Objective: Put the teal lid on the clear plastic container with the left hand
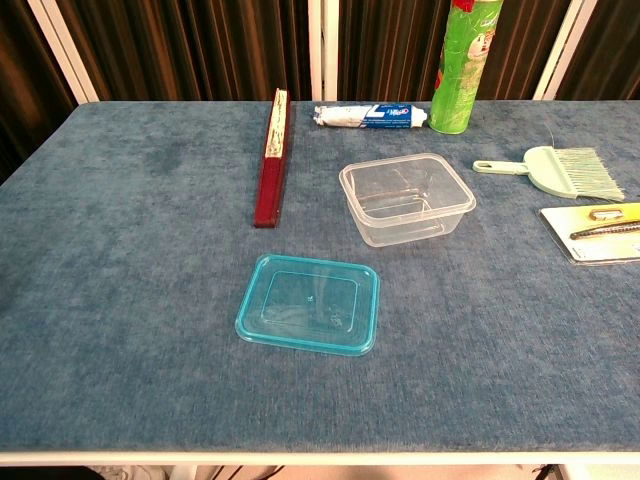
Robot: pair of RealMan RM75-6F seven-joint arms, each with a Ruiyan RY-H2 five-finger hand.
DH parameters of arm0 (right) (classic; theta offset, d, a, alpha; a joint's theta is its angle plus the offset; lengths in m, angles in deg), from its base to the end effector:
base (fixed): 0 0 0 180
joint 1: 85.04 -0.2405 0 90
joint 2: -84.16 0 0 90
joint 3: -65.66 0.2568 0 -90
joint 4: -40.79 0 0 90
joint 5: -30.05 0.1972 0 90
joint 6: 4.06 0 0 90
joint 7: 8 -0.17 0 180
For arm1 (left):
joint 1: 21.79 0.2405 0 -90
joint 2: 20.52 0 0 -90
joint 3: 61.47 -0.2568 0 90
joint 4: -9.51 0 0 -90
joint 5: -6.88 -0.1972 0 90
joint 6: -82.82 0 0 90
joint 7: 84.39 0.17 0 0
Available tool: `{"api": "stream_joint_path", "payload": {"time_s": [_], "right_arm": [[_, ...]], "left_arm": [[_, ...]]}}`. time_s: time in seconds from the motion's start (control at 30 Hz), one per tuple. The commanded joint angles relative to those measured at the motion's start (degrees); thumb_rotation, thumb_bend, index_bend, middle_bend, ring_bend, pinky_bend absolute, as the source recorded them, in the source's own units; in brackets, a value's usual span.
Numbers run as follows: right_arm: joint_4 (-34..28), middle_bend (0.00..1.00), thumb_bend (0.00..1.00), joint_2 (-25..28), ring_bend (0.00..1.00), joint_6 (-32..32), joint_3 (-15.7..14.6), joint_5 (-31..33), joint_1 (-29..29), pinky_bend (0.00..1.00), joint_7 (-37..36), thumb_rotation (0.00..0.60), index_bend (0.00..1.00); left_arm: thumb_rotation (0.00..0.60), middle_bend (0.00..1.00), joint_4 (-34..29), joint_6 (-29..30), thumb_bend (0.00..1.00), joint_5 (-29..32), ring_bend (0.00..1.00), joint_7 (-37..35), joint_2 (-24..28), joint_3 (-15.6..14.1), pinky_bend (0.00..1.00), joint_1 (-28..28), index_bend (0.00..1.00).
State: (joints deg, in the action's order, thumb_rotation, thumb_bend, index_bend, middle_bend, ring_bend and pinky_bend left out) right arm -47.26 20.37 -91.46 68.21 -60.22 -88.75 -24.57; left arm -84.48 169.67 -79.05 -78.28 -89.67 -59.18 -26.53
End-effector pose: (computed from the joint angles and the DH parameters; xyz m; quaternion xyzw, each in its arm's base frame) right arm -0.3107 -0.1993 0.1798 0.5633 -0.4288 0.4645 0.5320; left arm -0.2932 0.2024 0.1442 -0.5899 -0.3866 -0.3963 0.5878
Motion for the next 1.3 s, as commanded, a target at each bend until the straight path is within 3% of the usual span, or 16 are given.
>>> {"api": "stream_joint_path", "payload": {"time_s": [0.03, 0.4, 0.6, 0.93, 1.3], "right_arm": [[-0.5, 0.0, 0.11, 0.0, 0.0, 1.4, 0.3, -0.3, -1.2, 0.0, 1.1, 0.6, 0.0], [-2.7, 0.0, 0.11, -0.4, 0.0, 8.1, 0.8, -0.9, -6.2, 0.0, 4.4, 0.6, 0.0], [-2.6, 0.0, 0.11, -3.0, 0.0, 18.1, 1.6, -1.3, -13.5, 0.0, 7.6, 0.6, 0.0], [2.4, 0.0, 0.03, -15.1, 0.0, 34.6, 5.9, 4.6, -27.1, 0.0, 16.8, 0.6, 0.0], [13.2, 0.0, 0.03, -27.3, 0.0, 42.6, 10.9, 12.3, -37.9, 0.0, 23.1, 0.6, 0.0]], "left_arm": [[0.6, 0.08, 0.2, -0.6, 0.03, 0.5, 0.0, -0.4, -0.2, 0.0, 0.0, -0.1, 0.16], [0.6, 0.08, 0.5, -1.4, 0.03, 1.2, 0.0, -1.3, -0.3, 0.3, 0.0, -0.4, 0.16], [0.6, 0.08, 0.7, -1.5, 0.03, 0.8, 0.0, -2.0, -0.6, 0.3, 0.0, -0.5, 0.16], [0.6, 0.08, 2.0, -1.5, 0.03, 1.5, 0.0, -1.8, -1.1, 0.8, 0.0, -0.6, 0.16], [0.6, 0.08, 3.6, -3.1, 0.03, 2.5, 0.0, -3.9, -1.0, 1.6, 0.0, -1.6, 0.16]]}}
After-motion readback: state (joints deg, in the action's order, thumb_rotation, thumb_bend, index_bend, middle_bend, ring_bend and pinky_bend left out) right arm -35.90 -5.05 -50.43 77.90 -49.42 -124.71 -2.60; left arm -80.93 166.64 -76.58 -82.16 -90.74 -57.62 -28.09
